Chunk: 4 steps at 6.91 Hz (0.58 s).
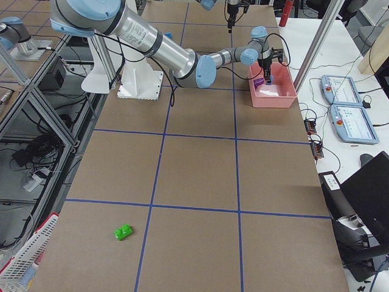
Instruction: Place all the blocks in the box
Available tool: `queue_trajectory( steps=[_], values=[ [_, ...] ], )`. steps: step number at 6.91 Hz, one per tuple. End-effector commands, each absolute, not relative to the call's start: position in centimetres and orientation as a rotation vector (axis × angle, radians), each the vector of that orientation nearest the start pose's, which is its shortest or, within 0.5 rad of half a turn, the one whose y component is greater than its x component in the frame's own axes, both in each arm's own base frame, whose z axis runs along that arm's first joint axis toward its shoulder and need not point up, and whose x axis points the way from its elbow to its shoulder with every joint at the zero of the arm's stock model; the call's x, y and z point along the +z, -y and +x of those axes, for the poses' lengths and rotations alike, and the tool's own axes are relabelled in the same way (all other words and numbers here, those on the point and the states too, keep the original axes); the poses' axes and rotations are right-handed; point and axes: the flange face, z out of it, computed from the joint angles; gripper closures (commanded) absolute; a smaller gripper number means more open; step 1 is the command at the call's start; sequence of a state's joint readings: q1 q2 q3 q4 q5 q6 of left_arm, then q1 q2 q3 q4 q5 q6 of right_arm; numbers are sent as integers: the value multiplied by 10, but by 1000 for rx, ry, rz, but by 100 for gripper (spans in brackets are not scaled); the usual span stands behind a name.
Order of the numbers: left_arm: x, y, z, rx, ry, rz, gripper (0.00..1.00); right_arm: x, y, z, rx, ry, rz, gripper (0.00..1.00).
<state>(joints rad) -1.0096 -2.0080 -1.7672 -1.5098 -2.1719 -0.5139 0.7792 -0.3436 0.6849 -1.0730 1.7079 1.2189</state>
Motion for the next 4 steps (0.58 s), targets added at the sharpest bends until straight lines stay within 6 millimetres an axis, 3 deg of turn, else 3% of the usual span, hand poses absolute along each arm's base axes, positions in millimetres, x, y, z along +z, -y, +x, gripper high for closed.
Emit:
queue_trajectory(
  steps=[1, 2, 4],
  values=[
    [331, 570, 267, 218, -787, 178, 0, 173, 717, -577, 352, 769, 336, 14],
    [332, 570, 268, 218, -786, 176, 0, 172, 716, -578, 349, 771, 335, 2],
    [330, 569, 266, 218, -788, 181, 0, 163, 719, -570, 341, 784, 343, 1]
  ],
)
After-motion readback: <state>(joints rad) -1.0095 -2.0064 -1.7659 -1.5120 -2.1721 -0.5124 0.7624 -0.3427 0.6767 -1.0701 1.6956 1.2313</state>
